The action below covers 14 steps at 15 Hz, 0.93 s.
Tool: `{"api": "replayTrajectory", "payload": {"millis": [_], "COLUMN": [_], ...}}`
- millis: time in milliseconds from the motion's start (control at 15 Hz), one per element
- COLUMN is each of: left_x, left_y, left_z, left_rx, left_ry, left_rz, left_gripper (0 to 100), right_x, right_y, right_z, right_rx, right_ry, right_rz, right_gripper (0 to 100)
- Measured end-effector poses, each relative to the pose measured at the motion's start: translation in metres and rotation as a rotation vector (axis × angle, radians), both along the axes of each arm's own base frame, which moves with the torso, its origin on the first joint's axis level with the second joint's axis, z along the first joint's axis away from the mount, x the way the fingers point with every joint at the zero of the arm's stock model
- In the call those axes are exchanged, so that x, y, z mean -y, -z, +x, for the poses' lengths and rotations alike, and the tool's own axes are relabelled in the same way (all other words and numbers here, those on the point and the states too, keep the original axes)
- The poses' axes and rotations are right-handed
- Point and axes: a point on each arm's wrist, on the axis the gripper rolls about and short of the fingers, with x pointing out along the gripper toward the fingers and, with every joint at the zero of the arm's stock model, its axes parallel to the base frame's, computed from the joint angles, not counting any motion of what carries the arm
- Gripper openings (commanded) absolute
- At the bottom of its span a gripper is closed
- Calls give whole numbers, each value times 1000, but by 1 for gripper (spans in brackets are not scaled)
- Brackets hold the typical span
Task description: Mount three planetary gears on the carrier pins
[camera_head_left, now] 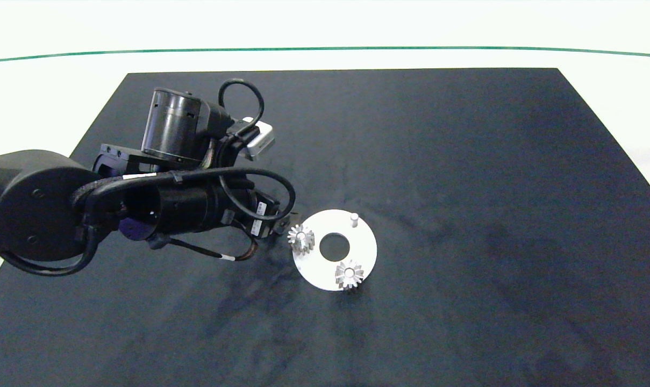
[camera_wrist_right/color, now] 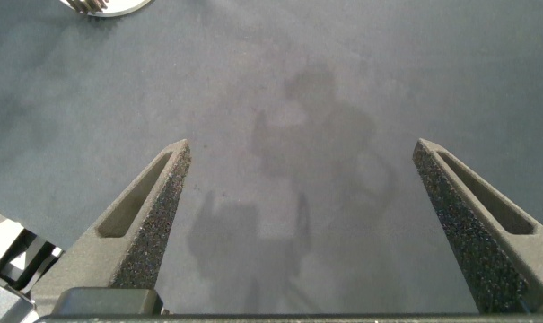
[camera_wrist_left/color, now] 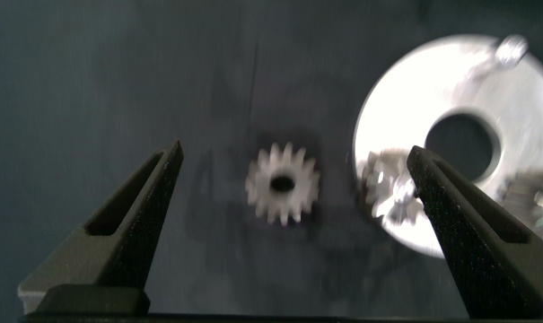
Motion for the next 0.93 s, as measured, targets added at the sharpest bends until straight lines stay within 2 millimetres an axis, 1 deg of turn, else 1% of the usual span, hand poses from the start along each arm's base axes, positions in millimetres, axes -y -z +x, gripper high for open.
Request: {"api": "replayTrajectory", "payload": {"millis": [200,333,467,733,933], "left_x": [-13,-17,-17,-17,-14], "left_y": [8,10,9,16,20], "left_z": [-3,-3,-3,-3,4], "left_rx": [-27,-14,8,4,51], "left_ry": [-31,-23,-21,-7,6], "left_rz": [18,43,38,63,70], "left_gripper": [100,100,100,100,100], "right_x": [0,0,1,1,1], "right_y": [0,0,0,0,0], "right_z": [0,-1,-1,-1,-1], "right_rx": [1,2,5,5,6], "right_ry": [0,-1,-1,-1,-2], "right_rz": [-1,1,3,3,4], "right_gripper": [100,100,100,100,100]}}
